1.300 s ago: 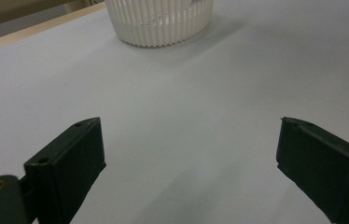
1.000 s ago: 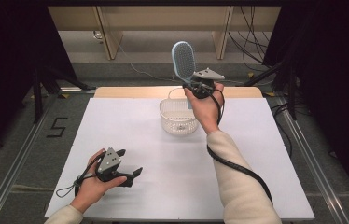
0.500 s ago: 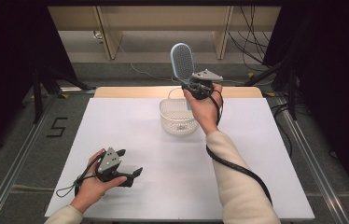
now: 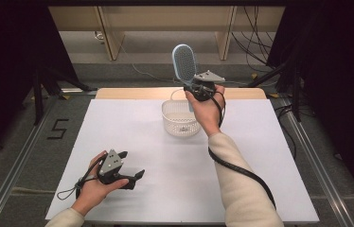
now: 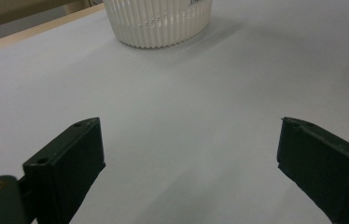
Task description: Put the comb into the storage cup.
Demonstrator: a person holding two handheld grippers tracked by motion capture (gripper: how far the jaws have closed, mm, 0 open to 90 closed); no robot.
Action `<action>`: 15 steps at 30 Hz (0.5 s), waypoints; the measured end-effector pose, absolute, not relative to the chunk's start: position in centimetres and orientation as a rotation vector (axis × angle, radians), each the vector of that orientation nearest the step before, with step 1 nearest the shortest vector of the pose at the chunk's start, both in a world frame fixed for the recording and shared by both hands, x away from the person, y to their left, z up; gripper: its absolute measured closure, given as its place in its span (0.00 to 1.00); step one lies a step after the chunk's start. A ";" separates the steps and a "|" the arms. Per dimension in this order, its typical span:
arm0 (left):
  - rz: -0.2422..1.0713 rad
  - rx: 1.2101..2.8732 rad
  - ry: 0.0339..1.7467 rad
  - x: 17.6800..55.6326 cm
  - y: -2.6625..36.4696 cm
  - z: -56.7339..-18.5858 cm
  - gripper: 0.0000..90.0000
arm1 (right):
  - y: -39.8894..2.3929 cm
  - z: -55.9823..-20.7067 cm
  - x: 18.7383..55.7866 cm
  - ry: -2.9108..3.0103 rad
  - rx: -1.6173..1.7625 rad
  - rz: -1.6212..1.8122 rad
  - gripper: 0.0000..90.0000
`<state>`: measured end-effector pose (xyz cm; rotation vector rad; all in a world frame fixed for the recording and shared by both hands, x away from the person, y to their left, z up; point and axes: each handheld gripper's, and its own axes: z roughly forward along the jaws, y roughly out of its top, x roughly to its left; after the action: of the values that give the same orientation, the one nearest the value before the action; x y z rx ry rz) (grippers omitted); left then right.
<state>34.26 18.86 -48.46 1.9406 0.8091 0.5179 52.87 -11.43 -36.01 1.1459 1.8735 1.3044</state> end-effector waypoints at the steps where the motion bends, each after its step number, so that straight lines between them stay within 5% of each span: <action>1: 0.518 1.941 0.809 34.3 18.9 -48.5 0.08 | -11.4 -36.0 52.9 1.875 1.144 1.303 0.78; 15: 0.518 1.941 0.808 34.3 18.9 -48.5 0.08 | -11.4 -36.4 52.9 1.877 1.146 1.298 0.78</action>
<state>34.26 18.86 -48.46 1.9412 0.8084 0.5182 52.92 -11.40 -36.41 1.1465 1.8767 1.2982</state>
